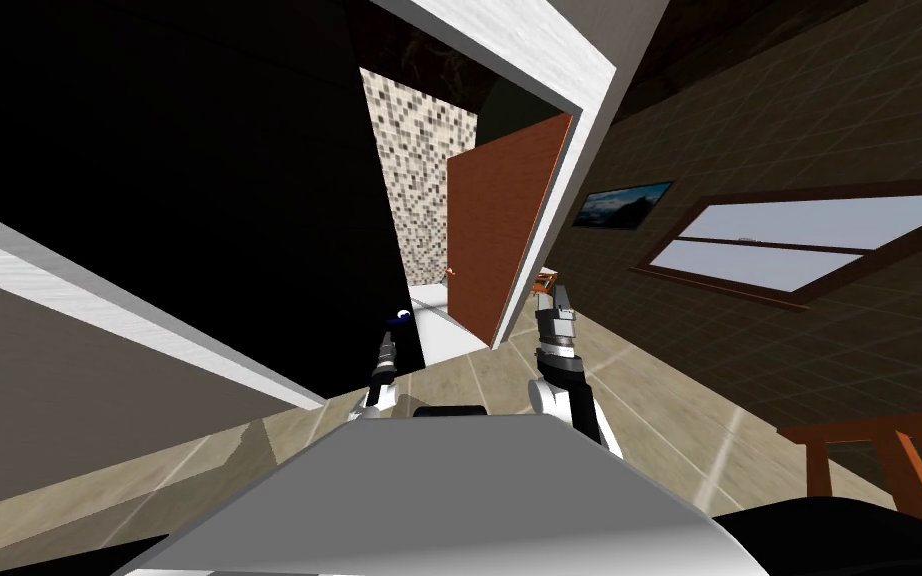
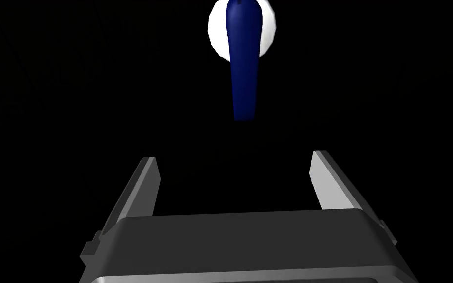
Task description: Push the door open
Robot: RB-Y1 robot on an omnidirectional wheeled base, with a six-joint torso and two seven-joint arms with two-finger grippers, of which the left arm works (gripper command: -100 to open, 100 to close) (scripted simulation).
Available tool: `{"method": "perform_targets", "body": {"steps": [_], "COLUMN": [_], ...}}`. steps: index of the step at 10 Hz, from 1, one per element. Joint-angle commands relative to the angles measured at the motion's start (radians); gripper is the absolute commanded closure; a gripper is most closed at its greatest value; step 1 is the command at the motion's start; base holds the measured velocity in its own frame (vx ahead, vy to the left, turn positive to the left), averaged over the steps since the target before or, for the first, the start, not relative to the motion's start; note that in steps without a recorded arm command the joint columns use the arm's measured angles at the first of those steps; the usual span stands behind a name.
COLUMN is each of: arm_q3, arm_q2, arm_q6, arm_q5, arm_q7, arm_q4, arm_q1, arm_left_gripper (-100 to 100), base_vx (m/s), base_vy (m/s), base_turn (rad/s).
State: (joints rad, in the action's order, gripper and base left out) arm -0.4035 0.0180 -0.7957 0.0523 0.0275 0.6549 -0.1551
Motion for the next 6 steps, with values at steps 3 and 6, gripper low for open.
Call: {"method": "perform_targets", "body": {"steps": [3,6], "arm_q3": [-0.003,-0.006], "arm_q2": [0.021,0.015], "arm_q6": [-0.010,-0.023], "arm_q5": [-0.004,-0.007], "arm_q7": [0.000,0.000], "arm_q4": [-0.002,-0.010], "arm_q1": [0.007,0.013], "arm_left_gripper": [-100,-100], "base_vx": [0.201,0.189], "base_vy": [0.053,0.046], "base_turn": [-0.027,-0.024]}}
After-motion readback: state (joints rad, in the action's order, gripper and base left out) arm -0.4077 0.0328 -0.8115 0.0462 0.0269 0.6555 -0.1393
